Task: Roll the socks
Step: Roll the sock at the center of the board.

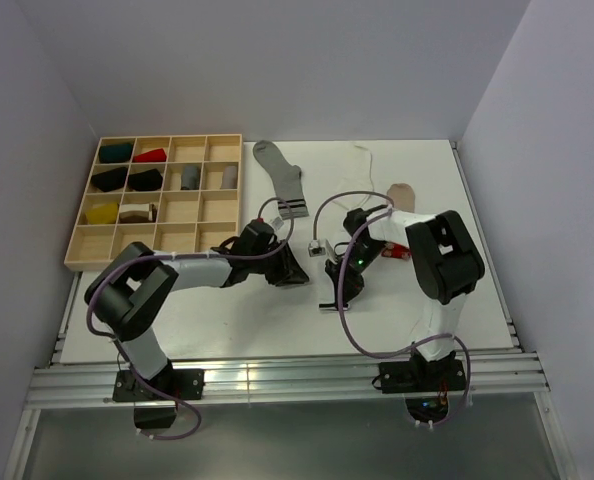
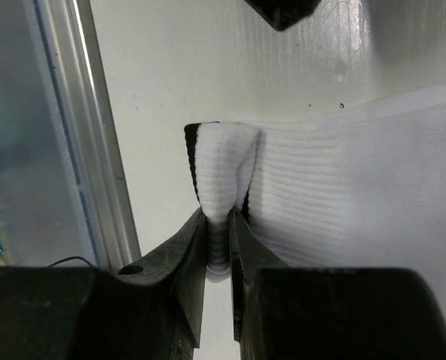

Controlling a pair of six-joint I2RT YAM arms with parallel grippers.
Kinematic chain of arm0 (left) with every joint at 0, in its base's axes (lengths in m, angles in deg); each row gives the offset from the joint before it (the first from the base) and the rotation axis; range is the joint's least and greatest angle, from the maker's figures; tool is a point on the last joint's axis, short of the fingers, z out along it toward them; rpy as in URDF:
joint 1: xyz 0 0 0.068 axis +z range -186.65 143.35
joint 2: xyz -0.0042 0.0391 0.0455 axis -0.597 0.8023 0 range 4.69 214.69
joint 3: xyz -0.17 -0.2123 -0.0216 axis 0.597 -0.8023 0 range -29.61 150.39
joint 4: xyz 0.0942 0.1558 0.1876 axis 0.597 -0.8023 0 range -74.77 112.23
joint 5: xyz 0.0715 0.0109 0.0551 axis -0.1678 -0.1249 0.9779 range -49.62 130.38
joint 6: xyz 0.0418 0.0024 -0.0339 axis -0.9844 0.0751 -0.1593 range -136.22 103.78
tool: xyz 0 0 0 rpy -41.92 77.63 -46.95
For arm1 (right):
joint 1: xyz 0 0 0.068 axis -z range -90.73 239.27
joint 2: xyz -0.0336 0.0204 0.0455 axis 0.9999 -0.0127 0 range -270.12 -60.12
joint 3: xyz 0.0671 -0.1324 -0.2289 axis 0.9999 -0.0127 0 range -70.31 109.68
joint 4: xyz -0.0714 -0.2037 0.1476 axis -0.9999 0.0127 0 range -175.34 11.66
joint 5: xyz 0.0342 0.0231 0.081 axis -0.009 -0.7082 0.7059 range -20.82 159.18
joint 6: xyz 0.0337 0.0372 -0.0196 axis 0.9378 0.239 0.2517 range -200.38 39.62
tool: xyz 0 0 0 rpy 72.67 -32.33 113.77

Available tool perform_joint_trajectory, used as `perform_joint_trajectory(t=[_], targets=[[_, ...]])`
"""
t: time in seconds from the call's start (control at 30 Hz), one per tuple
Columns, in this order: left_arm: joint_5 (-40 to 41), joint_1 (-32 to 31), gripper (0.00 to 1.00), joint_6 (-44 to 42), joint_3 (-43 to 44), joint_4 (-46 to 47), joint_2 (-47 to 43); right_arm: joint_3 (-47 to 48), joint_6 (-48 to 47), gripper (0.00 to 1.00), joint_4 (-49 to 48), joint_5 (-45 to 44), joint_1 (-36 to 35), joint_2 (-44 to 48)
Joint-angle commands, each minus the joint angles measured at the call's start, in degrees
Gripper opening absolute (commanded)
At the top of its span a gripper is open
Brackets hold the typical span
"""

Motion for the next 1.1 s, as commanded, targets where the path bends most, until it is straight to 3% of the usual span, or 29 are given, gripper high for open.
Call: perform_joint_trajectory(t=[0.0, 0.1, 0.37, 0.6, 1.07], targets=[[7.68, -0.45, 0.3, -7.26, -0.29, 3.56, -5.88, 4.6, -2.96, 0.12, 8.15, 3.45, 1.28, -2.94], [11.46, -2.12, 0.32, -13.06, -0.38, 5.14, -7.56, 7.68, -4.54, 0.12, 11.76, 4.59, 2.51, -6.89], [5.95, -6.6, 0.36, -22.64, -0.11, 13.73, -3.36, 13.4, -6.92, 0.12, 17.4, 6.44, 5.15, -14.55], [2.25, -8.8, 0.4, -25.55, -1.17, 21.66, 2.09, 13.75, -5.52, 0.12, 17.05, 6.0, 5.76, -16.21], [1.63, -12.4, 0.41, -28.19, 0.24, 21.66, 7.11, 15.34, -1.82, 0.12, 15.9, 5.56, 6.38, -18.5]])
